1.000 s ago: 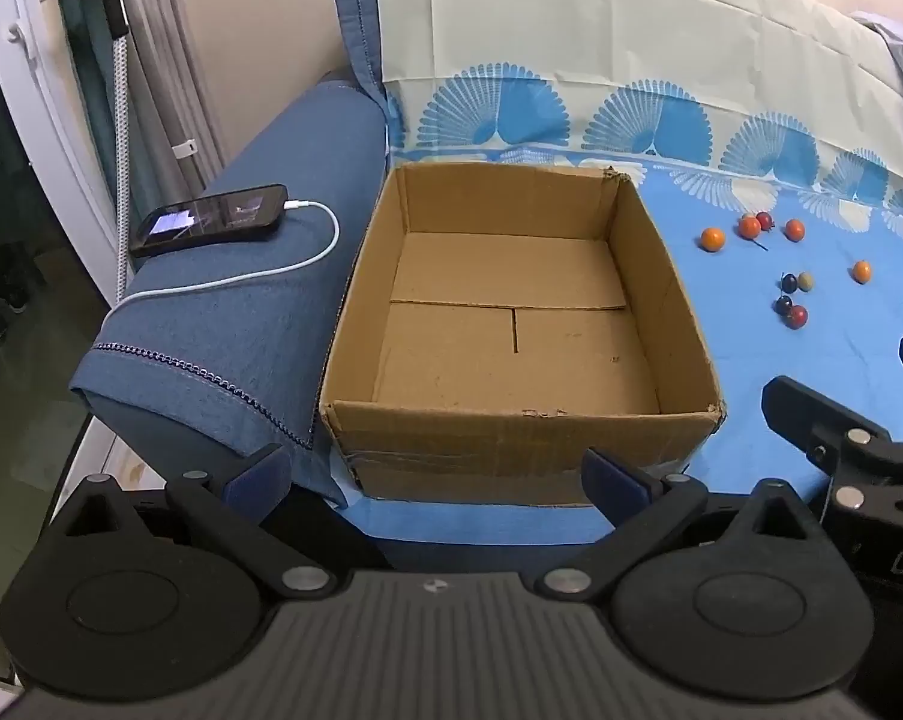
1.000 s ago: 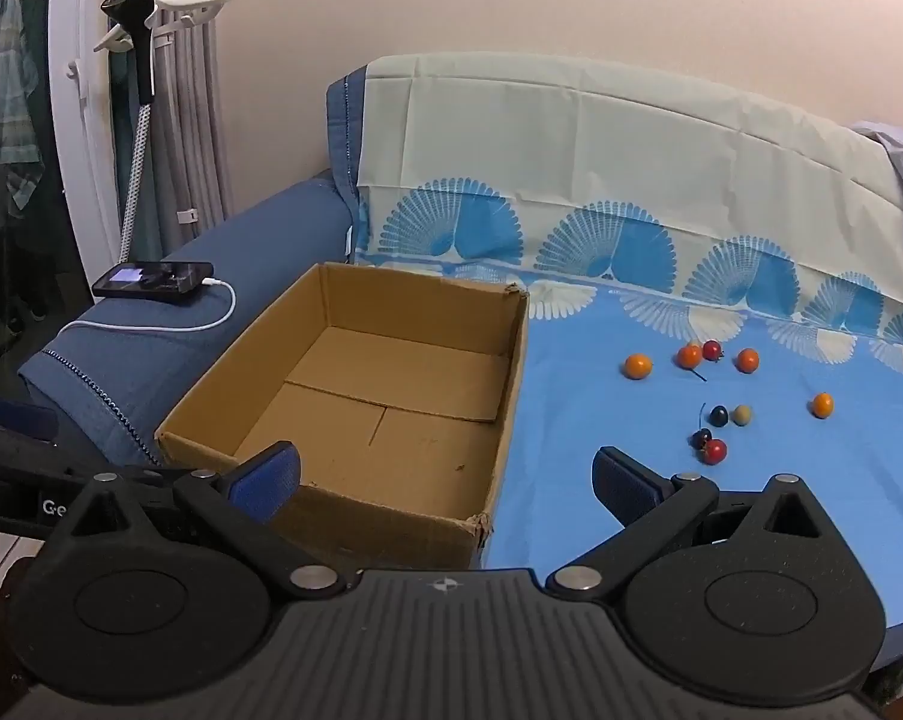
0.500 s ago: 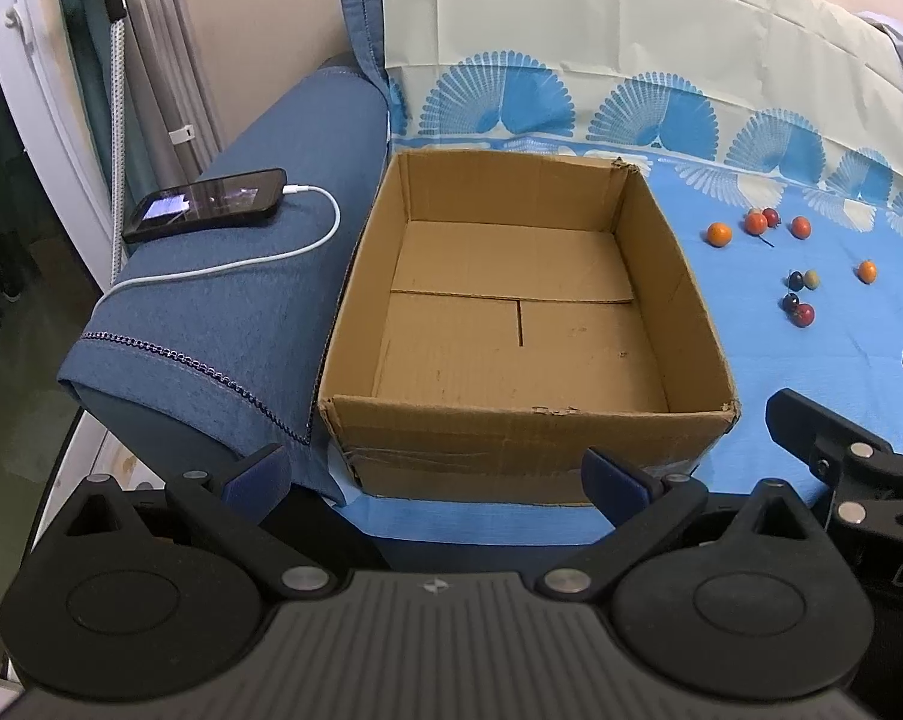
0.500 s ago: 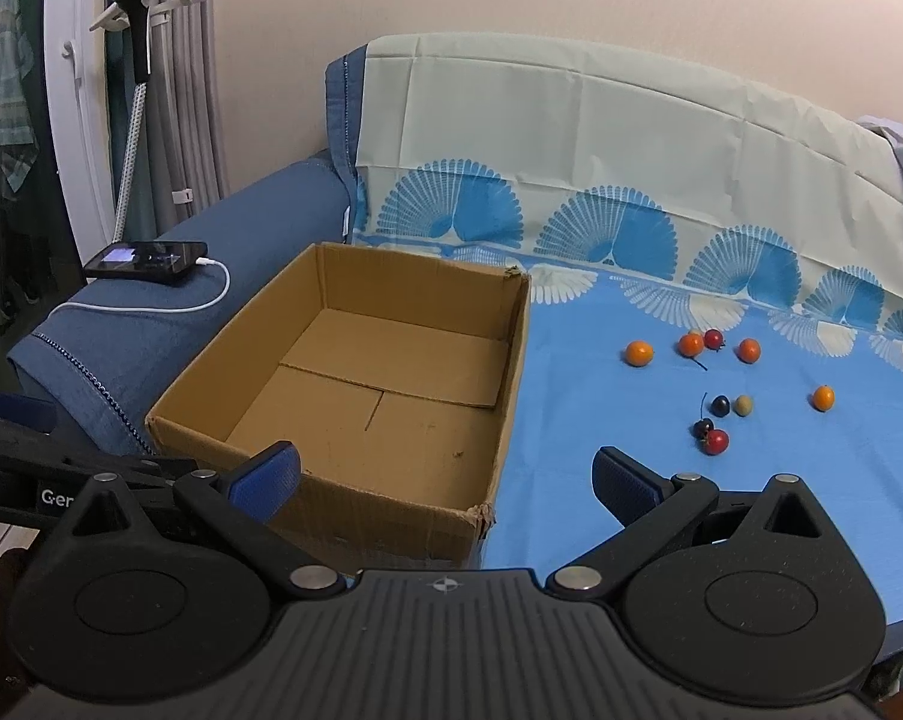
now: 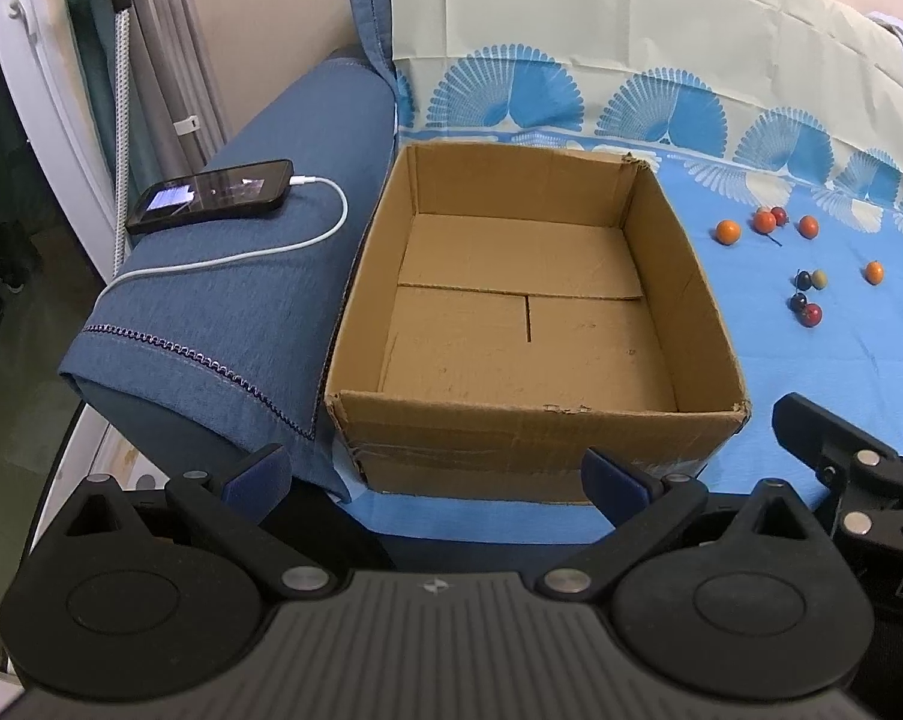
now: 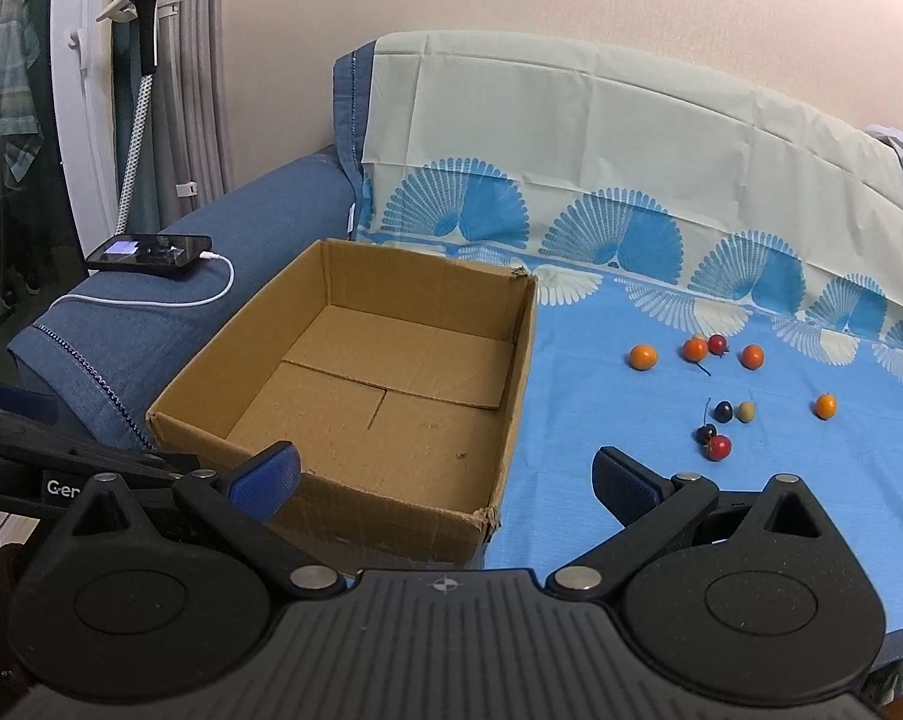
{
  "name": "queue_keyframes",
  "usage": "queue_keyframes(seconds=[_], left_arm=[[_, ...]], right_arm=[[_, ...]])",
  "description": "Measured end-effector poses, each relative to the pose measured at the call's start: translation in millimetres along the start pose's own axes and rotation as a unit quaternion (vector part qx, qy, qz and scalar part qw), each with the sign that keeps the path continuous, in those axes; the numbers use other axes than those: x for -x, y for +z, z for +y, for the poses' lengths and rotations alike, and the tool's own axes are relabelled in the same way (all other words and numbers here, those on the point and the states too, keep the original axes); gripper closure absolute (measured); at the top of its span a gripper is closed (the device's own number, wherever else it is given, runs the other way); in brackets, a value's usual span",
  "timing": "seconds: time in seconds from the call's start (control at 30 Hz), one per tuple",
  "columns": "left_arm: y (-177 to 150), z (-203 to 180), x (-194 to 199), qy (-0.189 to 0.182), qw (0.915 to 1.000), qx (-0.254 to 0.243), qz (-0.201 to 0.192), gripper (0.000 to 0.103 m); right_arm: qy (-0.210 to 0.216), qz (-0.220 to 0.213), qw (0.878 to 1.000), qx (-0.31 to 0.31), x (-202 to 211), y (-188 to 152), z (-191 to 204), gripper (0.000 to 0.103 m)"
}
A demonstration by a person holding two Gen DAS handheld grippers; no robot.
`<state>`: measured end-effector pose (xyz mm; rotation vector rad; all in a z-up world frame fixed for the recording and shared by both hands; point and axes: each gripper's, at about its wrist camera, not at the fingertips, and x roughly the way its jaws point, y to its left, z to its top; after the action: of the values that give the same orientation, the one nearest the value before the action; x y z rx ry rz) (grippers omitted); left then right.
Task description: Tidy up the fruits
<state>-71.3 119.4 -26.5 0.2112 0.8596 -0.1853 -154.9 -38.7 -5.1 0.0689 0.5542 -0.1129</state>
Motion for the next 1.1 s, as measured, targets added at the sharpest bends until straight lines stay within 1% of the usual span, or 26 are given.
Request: queue_keyframes(seconds=[0.27,0.33,0.53,0.77,0.87,1.03,1.1], left_arm=[[0,2,-1,0.011,0.9998,0.006,0.013,0.0],[0,1,0,0.012,0.9998,0.003,0.013,0.0],[1,-4,1,0.018,0.9997,-0.004,0.015,0.0],[4,-11,0,0.022,0.9995,-0.015,0.019,0.0],[7,-16,-1,0.017,0.9994,-0.018,0.022,0.0],[20,-33,-2,0.0,0.9992,-0.034,0.02,0.0],[26,-43,-3,-0.013,0.9991,-0.036,0.019,0.0]], right_arm=[[0.002,-0.001,1.0,-0.004,3,1,-1,0.001],[0.0,0.007,1.0,-0.007,3,0,-3,0.0],[0.006,0.001,1.0,-0.019,3,0,-7,0.0],[0.003,0.003,1.0,-0.029,1,-1,-16,0.0],[-0.015,-0.01,0.999,-0.031,1,0,-22,0.0],[-0.052,-0.031,0.995,-0.085,2,1,-57,0.0],[-0.067,-0.03,0.991,-0.109,0,-1,-76,0.0]])
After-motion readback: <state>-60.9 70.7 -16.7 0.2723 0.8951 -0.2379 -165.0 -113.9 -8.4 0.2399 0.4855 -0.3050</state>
